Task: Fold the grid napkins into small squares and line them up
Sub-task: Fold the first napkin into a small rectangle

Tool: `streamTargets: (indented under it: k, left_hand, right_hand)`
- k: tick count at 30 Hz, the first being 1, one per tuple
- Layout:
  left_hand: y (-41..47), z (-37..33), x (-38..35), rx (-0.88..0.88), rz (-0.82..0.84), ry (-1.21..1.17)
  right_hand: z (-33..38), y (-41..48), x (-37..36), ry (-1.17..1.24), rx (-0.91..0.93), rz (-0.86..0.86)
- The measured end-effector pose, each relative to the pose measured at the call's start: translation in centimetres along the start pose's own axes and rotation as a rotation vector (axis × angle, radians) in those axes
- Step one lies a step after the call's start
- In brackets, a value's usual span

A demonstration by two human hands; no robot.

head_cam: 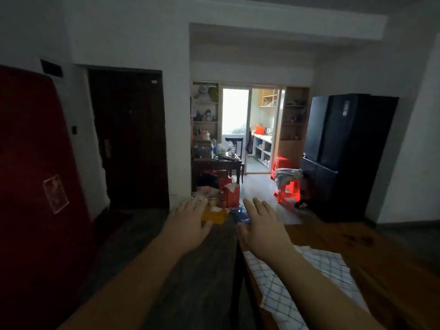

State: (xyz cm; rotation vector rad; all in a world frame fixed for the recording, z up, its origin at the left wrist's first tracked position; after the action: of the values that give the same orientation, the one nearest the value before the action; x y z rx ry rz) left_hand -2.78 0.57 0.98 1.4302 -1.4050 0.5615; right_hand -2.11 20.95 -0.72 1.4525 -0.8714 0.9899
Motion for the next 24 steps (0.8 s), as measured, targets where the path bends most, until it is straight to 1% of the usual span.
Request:
streamTargets:
  k: [2, 6, 9, 15, 18, 21, 24]
  left_hand:
    - [1.1, 4.1, 1.7, 0.022, -0.003, 0.011]
    - [4.0, 11.4, 3.7, 0.063, 0.027, 0.055]
    - [6.3, 15.0, 4.1, 0.094, 0.067, 0.045]
    - [11.2, 20.5, 3.5, 0.113, 0.069, 0.006]
    - [14.3, 22.4, 1.9, 0.14, 0.102, 0.005]
    - [18.5, 24.1, 0.1, 0.142, 0.128, 0.022]
    - [23.6, 25.6, -1.8, 0.14, 0.105, 0.028]
  right_hand:
    - [3.5, 2.7, -1.0, 0.067, 0.013, 0.005]
    - [10.2, 7.0, -2.9, 0.1, 0.027, 0.018]
    - [12.9, 9.7, -4.8, 0.101, 0.025, 0.063]
    - [14.9, 16.1, -7.9, 0.08, 0.03, 0.079]
    - [15.6, 19.8, -9.8, 0.086, 0.037, 0.093]
    - [15.3, 24.0, -11.9, 0.104, 0.045, 0.077]
    - [13.8, 28.6, -14.6, 0.11, 0.049, 0.073]
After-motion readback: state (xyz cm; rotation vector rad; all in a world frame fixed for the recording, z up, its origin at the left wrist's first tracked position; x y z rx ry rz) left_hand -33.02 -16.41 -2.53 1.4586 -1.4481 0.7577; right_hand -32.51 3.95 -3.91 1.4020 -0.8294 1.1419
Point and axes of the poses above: each hand's wrist, its own y-axis towards the middle knuckle, its own x-axis out of the back of the hand, z = x × y, the point moved 3 cm from there along y, towards the middle knuckle, and after that the axes turned 15 degrees about -y, right-handed, at the moved point
